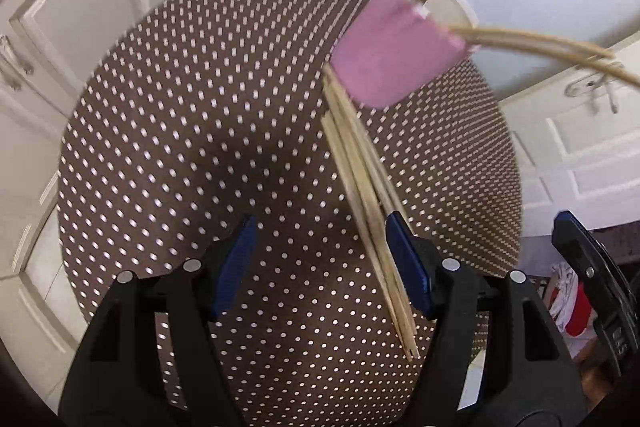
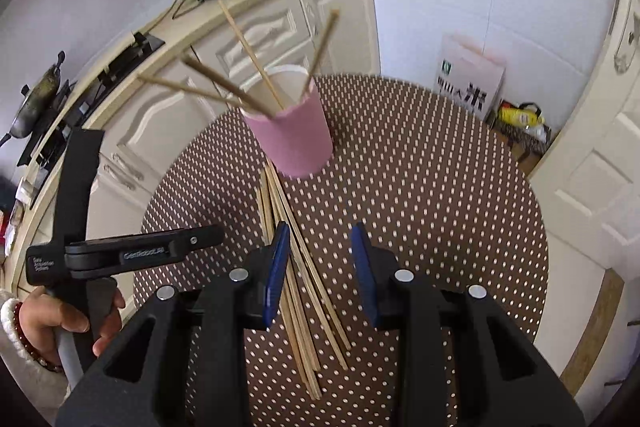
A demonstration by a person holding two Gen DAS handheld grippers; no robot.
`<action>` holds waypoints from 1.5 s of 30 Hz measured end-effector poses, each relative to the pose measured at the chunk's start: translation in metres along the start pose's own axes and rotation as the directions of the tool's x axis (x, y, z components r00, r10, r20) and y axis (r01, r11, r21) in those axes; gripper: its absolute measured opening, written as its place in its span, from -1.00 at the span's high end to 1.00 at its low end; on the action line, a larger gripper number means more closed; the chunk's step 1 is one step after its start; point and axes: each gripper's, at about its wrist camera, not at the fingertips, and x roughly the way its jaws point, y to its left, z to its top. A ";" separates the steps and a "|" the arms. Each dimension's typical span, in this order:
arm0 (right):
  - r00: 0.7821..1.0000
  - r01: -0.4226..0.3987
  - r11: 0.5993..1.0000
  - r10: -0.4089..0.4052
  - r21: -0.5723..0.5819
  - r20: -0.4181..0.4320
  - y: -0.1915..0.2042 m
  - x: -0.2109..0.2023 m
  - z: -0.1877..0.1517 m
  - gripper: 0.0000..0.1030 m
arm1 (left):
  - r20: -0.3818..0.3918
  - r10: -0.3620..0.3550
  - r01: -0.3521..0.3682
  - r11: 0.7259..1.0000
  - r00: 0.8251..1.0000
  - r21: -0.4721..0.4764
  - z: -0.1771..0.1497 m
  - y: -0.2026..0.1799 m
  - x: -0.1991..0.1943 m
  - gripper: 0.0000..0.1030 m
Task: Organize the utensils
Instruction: 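Open both grippers and move them back over the chopstick pile, then close the left gripper on a chopstick while the right gripper grasps another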
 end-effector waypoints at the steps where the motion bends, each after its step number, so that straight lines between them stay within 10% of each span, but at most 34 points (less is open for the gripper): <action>1: 1.000 -0.004 1.000 0.004 -0.002 -0.013 -0.002 0.003 -0.001 0.41 | -0.013 0.017 -0.017 1.000 1.000 -0.004 -0.001 -0.003 0.008 -0.28; 21: 0.976 -0.111 0.992 0.097 -0.060 -0.197 -0.022 0.061 -0.002 0.39 | -0.056 0.257 -0.251 0.963 0.965 0.096 0.005 -0.059 0.075 -0.37; 45: 0.959 -0.146 0.983 0.113 -0.113 -0.261 0.009 0.104 0.013 0.39 | -0.121 0.256 -0.249 0.966 0.959 0.070 0.004 -0.011 0.077 -0.37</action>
